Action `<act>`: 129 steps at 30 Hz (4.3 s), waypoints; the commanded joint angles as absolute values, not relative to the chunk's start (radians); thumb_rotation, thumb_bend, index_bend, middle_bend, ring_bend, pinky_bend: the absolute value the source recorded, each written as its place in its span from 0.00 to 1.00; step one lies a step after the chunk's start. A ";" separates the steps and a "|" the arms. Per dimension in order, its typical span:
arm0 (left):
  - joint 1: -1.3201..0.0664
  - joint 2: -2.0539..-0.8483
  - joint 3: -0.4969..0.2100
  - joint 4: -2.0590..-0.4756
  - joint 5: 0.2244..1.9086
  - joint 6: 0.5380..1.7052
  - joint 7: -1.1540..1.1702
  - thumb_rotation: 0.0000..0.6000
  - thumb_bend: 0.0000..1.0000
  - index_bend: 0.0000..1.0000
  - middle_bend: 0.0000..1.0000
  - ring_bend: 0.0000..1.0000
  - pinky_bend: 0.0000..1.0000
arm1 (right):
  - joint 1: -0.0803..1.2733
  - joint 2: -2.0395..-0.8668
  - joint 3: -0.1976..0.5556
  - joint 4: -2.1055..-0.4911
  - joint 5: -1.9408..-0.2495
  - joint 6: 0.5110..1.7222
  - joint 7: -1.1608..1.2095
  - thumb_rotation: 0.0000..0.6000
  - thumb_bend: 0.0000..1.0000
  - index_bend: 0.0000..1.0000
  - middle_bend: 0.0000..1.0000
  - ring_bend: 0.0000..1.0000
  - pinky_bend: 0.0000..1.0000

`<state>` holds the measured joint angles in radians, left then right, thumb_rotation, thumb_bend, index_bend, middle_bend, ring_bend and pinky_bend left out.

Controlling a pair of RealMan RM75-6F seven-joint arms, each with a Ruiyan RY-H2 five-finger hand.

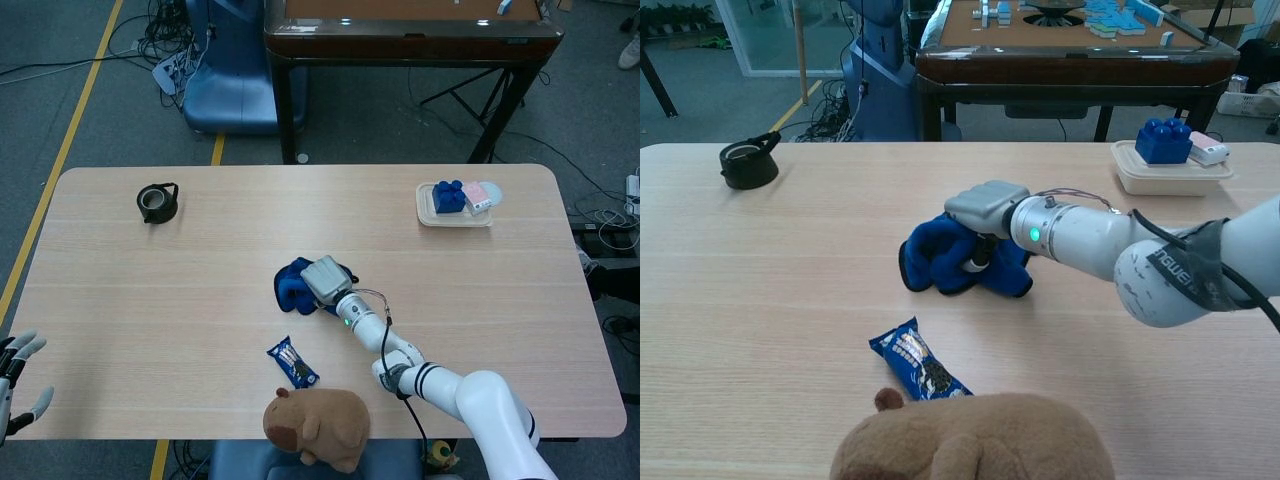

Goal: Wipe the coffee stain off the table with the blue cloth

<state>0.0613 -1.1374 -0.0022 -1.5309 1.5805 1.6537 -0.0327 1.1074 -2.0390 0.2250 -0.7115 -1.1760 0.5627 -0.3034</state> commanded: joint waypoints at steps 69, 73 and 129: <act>0.067 -1.141 0.000 -1.520 1.585 1.657 -0.045 1.00 0.27 0.21 0.16 0.12 0.07 | 1.066 -1.915 0.146 -1.020 -1.221 0.567 -0.338 1.00 0.60 0.70 0.66 0.61 0.76; 0.067 -1.141 0.001 -1.521 1.589 1.659 -0.044 1.00 0.27 0.21 0.16 0.12 0.07 | 1.039 -1.868 0.130 -1.028 -1.212 0.576 -0.334 1.00 0.60 0.70 0.66 0.61 0.76; 0.041 -1.155 -0.001 -1.526 1.584 1.621 -0.016 1.00 0.27 0.21 0.16 0.12 0.07 | 0.626 -1.233 0.101 -1.367 -1.158 0.924 -0.161 1.00 0.12 0.00 0.05 0.02 0.18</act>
<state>0.0408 -1.1545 -0.0013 -1.5261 1.5842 1.6207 -0.0156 0.6476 -1.2588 0.0995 -1.3364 -1.1377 0.8947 -0.1745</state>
